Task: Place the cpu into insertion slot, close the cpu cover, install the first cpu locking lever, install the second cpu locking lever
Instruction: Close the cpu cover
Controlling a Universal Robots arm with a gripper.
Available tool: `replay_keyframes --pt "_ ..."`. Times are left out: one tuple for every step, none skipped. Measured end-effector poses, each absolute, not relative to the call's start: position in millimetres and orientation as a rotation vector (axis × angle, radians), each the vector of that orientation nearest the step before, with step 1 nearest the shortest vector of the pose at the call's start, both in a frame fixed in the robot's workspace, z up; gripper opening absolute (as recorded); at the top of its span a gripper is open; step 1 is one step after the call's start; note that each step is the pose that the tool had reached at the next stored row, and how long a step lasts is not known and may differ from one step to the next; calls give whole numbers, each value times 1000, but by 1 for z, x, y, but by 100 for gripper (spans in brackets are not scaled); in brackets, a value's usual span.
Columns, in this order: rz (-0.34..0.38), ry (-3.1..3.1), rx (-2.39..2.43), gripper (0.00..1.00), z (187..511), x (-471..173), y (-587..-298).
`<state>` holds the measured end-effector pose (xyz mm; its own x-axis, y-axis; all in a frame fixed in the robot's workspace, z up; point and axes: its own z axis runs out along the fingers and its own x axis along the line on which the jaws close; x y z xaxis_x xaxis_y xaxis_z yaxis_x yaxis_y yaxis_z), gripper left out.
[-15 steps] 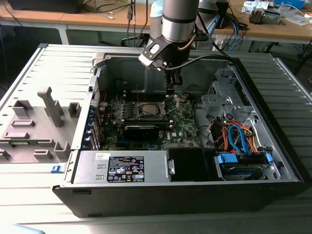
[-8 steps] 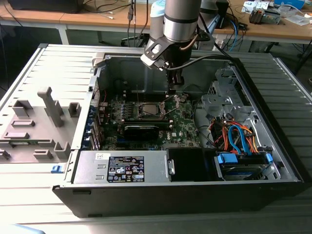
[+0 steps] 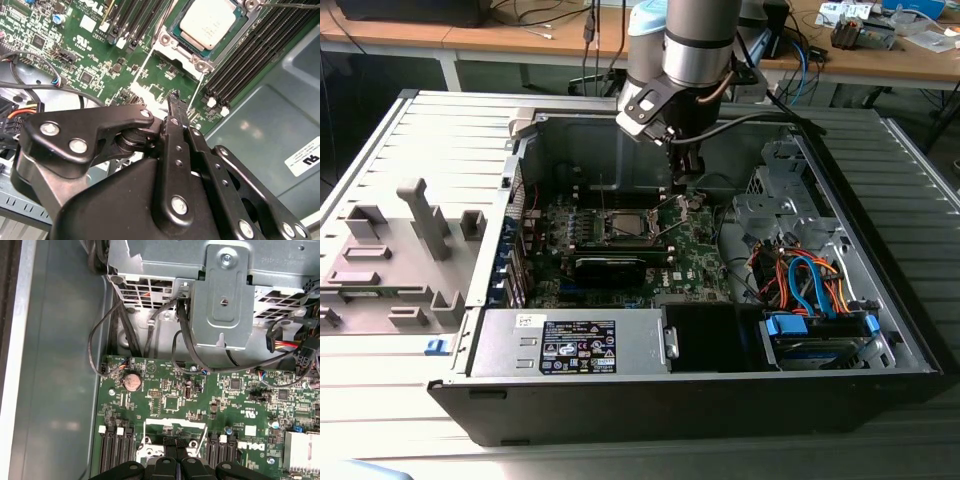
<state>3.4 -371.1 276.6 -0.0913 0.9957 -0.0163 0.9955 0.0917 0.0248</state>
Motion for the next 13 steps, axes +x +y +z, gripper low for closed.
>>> replay_keyframes --pt "11 2300 2098 11 277 4 -371" --pt "11 2300 2098 11 277 5 -371" --pt "11 2300 2098 11 277 5 -371" --pt "11 2300 2098 11 277 6 -371" --pt "11 2300 2098 11 277 7 -371" --pt "11 2300 2098 11 277 8 -371" --pt "11 2300 2098 11 277 9 -371" --pt "11 2300 2098 11 277 10 -371" --pt "11 2300 2098 11 277 10 -371" --pt "11 2300 2098 11 277 11 -371" --pt "11 2300 2098 11 277 11 -371" --pt "11 2300 2098 11 276 12 -371" --pt "11 2300 2098 11 276 12 -371"
